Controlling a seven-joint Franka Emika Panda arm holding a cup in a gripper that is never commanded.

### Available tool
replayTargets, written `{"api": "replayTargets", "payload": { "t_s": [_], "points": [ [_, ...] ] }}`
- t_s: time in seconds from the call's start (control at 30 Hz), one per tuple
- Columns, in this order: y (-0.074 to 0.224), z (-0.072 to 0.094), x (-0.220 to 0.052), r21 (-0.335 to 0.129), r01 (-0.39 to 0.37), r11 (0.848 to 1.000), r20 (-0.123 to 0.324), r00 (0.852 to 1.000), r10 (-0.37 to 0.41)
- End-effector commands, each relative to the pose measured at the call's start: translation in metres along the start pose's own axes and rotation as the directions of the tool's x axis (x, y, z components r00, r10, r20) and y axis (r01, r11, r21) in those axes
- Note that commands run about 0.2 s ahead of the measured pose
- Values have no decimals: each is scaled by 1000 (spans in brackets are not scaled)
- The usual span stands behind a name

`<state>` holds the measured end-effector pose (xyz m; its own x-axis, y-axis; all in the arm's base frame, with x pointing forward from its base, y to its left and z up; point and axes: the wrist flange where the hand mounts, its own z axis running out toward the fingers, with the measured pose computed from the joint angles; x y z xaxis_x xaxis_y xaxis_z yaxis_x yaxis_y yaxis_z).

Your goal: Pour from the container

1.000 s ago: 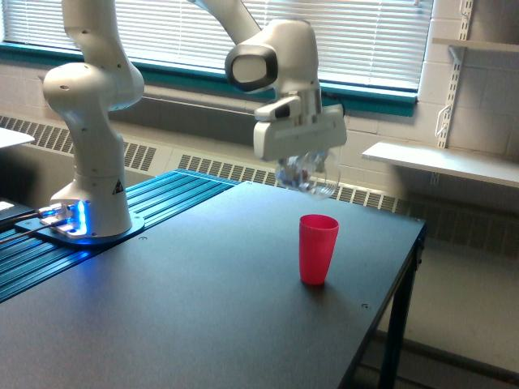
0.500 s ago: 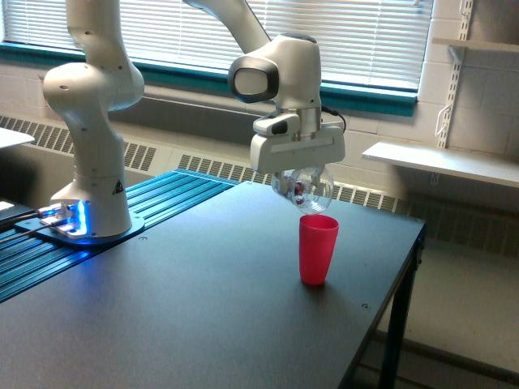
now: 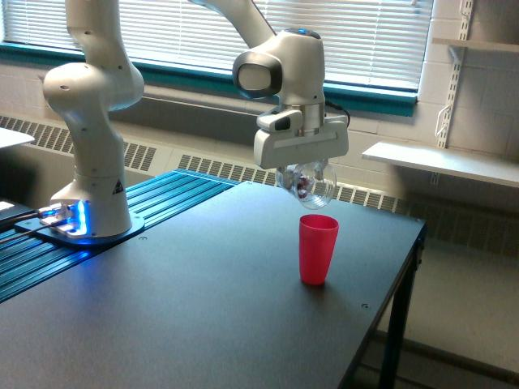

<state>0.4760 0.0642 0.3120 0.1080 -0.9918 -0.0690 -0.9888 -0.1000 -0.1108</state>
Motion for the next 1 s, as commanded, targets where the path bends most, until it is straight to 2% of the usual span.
{"api": "replayTargets", "payload": {
  "t_s": [0.03,0.27,0.43,0.63,0.73,0.9,1.0],
  "points": [
    [-5,-12,-15,-2,33,999,24,999,-33],
    [-7,-19,-16,-36,3,999,71,998,-1],
    [-11,-24,-6,-60,-49,997,112,992,55],
    [-23,-36,7,-52,-66,996,96,993,71],
    [-24,-34,15,-60,-78,995,94,992,83],
    [-24,-25,29,-100,-125,987,113,984,136],
    [-28,-24,31,-103,-127,987,113,984,138]
  ]
}}
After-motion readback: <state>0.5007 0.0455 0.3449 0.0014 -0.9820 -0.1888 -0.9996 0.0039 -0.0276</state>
